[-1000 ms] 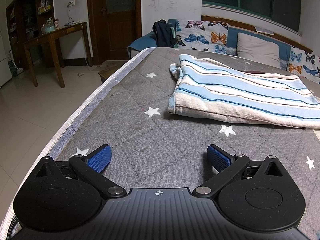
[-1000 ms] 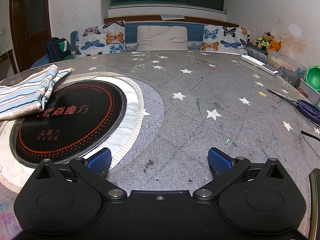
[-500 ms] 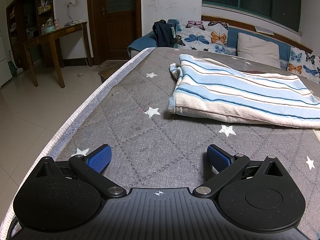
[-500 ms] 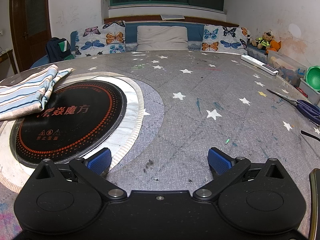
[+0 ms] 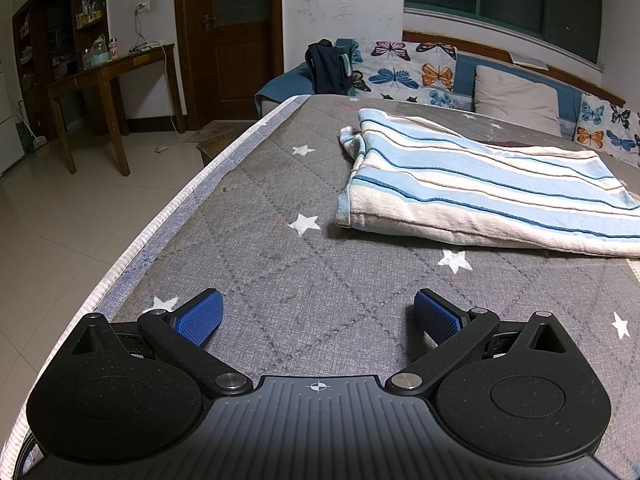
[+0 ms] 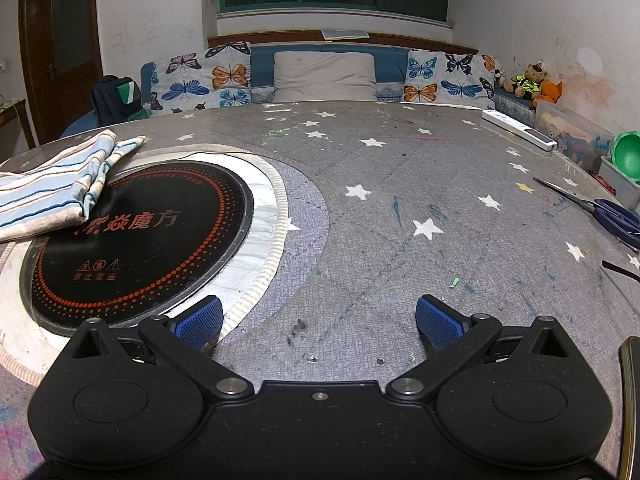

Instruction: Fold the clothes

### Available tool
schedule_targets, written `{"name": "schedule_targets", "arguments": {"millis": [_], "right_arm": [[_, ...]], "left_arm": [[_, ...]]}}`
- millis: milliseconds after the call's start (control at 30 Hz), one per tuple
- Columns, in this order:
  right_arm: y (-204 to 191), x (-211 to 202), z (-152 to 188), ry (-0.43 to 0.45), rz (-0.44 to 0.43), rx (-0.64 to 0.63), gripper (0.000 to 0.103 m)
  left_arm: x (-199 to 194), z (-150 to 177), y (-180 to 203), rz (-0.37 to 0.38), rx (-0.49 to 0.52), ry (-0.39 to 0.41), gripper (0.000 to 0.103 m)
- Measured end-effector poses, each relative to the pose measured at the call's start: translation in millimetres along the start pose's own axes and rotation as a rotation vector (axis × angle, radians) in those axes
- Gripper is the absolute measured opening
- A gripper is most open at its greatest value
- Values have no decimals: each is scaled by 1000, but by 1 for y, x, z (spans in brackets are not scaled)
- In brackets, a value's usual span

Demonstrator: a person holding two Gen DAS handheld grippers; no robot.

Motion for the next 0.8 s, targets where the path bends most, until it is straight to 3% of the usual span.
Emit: {"name": "schedule_targets", "arguments": {"millis": [800], "right_arm": [[0,-1,0,-2,5,-6,103]], "left_arm": [[0,0,0,0,0,0,103]]}}
Point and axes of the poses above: each gripper's, at about its wrist camera, not at the fingertips, and x roughly the way its jaws point, y to its right, z to its underside, the point moved 1 cm from there along x, roughly the way its jaws point, and after that the axes turned 4 degrees about z, right-handed, at the moved point
